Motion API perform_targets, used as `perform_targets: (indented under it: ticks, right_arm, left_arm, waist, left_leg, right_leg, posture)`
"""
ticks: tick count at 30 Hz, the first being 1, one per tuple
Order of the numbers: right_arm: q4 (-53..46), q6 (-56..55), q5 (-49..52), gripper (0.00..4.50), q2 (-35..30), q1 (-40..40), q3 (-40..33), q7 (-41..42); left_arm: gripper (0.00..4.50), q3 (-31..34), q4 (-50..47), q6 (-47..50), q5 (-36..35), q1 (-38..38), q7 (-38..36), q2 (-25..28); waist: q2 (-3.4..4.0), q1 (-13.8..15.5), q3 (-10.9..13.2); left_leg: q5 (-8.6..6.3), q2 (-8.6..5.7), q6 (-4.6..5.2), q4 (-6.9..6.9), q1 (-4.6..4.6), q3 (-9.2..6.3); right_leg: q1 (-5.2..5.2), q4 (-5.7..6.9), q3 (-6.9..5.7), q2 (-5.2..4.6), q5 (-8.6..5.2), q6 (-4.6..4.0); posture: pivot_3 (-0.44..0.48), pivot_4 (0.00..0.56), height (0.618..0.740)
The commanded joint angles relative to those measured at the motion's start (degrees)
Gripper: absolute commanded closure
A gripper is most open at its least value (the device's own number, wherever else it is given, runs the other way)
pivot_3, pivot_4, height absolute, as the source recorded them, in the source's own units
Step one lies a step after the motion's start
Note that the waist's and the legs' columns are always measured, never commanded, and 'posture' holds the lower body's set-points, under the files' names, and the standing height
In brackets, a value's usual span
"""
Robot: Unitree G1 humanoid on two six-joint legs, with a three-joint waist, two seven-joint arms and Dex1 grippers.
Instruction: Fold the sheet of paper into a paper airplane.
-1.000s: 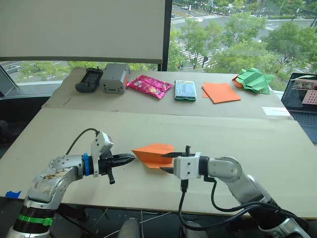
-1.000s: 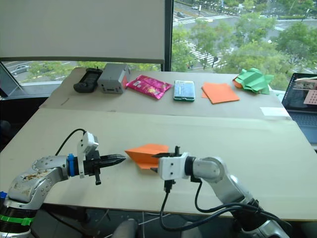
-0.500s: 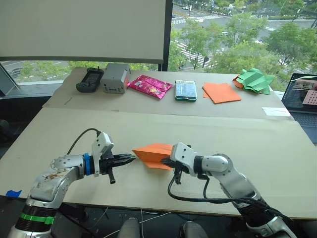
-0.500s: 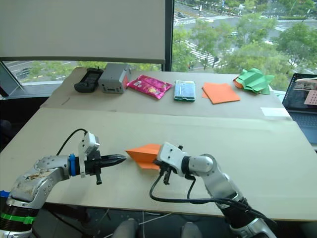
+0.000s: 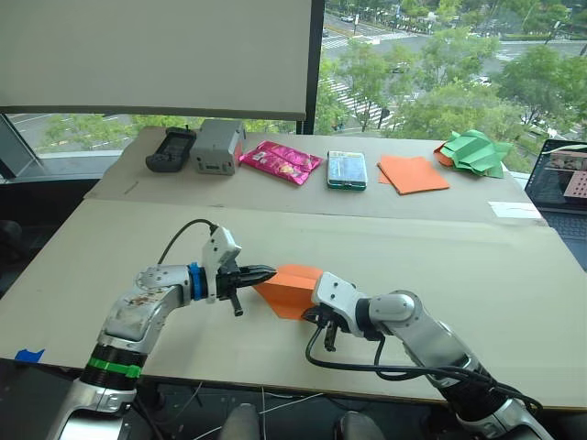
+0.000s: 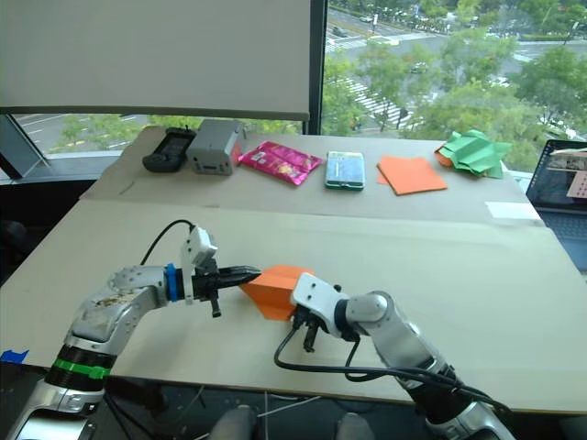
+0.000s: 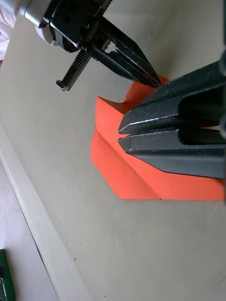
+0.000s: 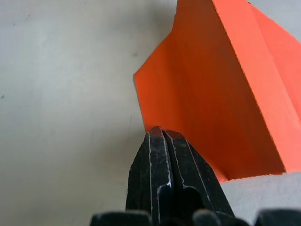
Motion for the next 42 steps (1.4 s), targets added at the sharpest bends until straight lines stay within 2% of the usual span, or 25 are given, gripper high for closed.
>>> perform_targets:
  ticks: [1, 8, 12, 20, 29, 34, 39, 42]
  right_arm:
    - [1.51, 3.29, -0.29, 4.47, -0.81, 1.47, 2.37, -0.03]
    - [1.23, 3.79, -0.19, 4.47, -0.71, 1.58, 2.70, -0.89]
    - [0.88, 4.00, -0.15, 4.47, -0.78, 1.77, 2.82, -1.20]
    - [1.03, 3.35, -0.11, 4.47, -0.82, 1.51, 2.88, -1.51]
    - [0.21, 3.62, 0.22, 4.47, -1.43, 1.18, 2.42, -1.51]
    - [-5.11, 5.35, 2.84, 4.47, -3.33, 0.58, 0.26, 0.49]
    - [-14.42, 10.66, 10.99, 4.47, -6.86, 0.41, -4.77, 4.86]
    - [-13.41, 14.12, 15.23, 4.47, -3.27, -2.96, -9.63, 2.55]
  left_arm:
    - [4.38, -0.25, 3.44, -3.72, 2.29, -3.57, 1.04, -1.98]
    - [4.38, -3.86, 6.89, -5.33, 6.20, -4.76, -1.08, -2.70]
    - [4.38, -5.67, 4.61, -4.51, 7.30, -2.82, -2.89, -1.11]
    - [4.38, -4.92, -3.73, -1.31, 6.25, 2.09, -1.25, -0.24]
    - [4.38, -4.97, -5.10, -0.57, 6.76, 6.28, 0.11, -0.13]
    - [4.38, -5.54, -4.45, -0.63, 6.84, 6.44, 0.72, -1.08]
    - [4.38, -6.61, -4.59, -0.72, 7.14, 6.62, 0.64, -1.28]
    - [4.38, -7.74, -5.00, -1.02, 7.61, 7.15, 0.03, -0.64]
  waist:
    - [0.02, -0.04, -0.01]
    - [0.11, -0.19, -0.09]
    - [0.15, -0.30, -0.12]
    - [0.19, -0.39, -0.18]
    - [0.19, -0.43, -0.17]
    - [0.20, -0.36, -0.15]
    - [0.17, -0.46, -0.05]
    - [0.11, -0.86, 0.01]
  left_leg:
    - [0.00, 0.00, 0.00, 0.02, 0.00, 0.00]
    - [0.01, 0.00, 0.01, 0.07, 0.00, 0.00]
    - [0.00, 0.00, 0.00, 0.07, 0.01, 0.00]
    - [-0.01, 0.00, -0.01, 0.07, 0.02, -0.01]
    - [-0.01, 0.00, -0.02, 0.07, 0.01, -0.02]
    - [-0.02, 0.00, -0.02, 0.07, -0.04, -0.02]
    - [-0.01, 0.00, -0.02, 0.07, -0.10, -0.02]
    - [-0.02, 0.00, -0.02, 0.03, -0.07, -0.05]
  right_leg:
    - [0.00, 0.02, 0.00, 0.00, 0.00, 0.00]
    - [0.01, 0.10, 0.00, 0.00, 0.00, 0.00]
    - [-0.01, 0.23, 0.00, 0.00, 0.00, 0.00]
    - [-0.03, 0.33, 0.01, 0.00, -0.02, 0.00]
    - [-0.06, 0.32, 0.01, 0.00, -0.03, -0.01]
    - [-0.07, 0.27, 0.02, -0.01, -0.03, -0.01]
    - [-0.13, 0.26, 0.01, 0.00, -0.03, -0.01]
    - [-0.14, 0.27, 0.01, 0.00, -0.03, -0.01]
  posture:
    - [0.000, 0.150, 0.702]
    - [0.000, 0.150, 0.702]
    - [0.000, 0.150, 0.702]
    - [0.000, 0.150, 0.702]
    - [0.000, 0.150, 0.702]
    - [0.000, 0.150, 0.702]
    - [0.000, 0.150, 0.702]
    - [0.000, 0.150, 0.702]
